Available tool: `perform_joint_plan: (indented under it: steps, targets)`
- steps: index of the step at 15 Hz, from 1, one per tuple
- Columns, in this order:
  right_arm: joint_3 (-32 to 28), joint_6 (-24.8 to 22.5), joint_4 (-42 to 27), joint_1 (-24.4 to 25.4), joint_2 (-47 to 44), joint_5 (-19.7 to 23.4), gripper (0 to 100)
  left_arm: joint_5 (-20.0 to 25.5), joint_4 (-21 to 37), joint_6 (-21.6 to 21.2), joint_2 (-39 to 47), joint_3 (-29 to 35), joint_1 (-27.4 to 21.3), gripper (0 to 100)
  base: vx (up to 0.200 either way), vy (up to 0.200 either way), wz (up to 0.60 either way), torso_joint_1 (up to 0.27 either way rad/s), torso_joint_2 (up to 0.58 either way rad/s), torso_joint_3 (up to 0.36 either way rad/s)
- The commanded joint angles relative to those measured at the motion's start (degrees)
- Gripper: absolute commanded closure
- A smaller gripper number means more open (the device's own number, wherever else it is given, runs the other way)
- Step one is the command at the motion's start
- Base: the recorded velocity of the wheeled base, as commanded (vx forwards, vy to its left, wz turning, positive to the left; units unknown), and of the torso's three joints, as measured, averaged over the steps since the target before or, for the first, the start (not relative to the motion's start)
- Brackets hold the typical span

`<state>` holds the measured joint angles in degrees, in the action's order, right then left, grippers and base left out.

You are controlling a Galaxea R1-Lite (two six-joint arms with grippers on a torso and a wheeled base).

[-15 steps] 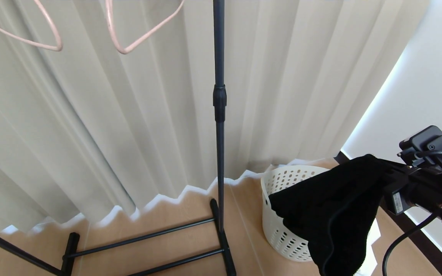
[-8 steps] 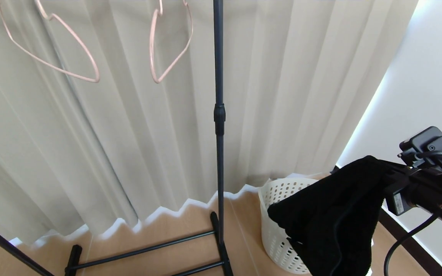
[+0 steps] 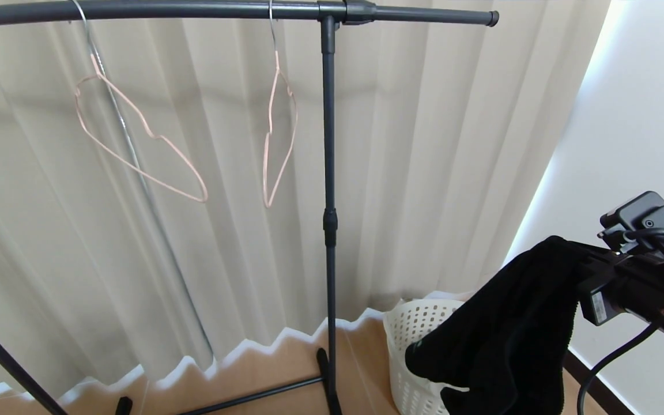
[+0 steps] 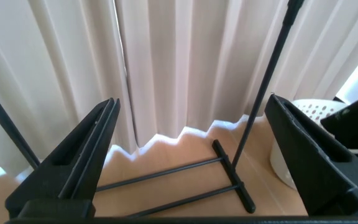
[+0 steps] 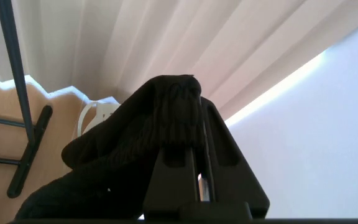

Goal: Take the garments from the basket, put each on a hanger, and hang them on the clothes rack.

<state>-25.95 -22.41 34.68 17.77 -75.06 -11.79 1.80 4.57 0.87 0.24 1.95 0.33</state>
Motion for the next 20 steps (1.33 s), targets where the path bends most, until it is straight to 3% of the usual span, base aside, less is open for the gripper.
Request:
perform_joint_plan:
  steps: [1,20]
  targets:
    - [0.2,0.0,0.0,0.0,-0.1,0.0,100,0.0,0.0,-0.1,0.0,0.0,0.0,0,0.000,0.000,0.00,0.119,-0.47,-0.315]
    - [0.2,-0.1,0.0,0.0,-0.1,-0.1,100,0.0,0.0,0.0,0.0,0.0,0.0,0,0.000,0.000,0.00,0.198,-0.53,-0.354]
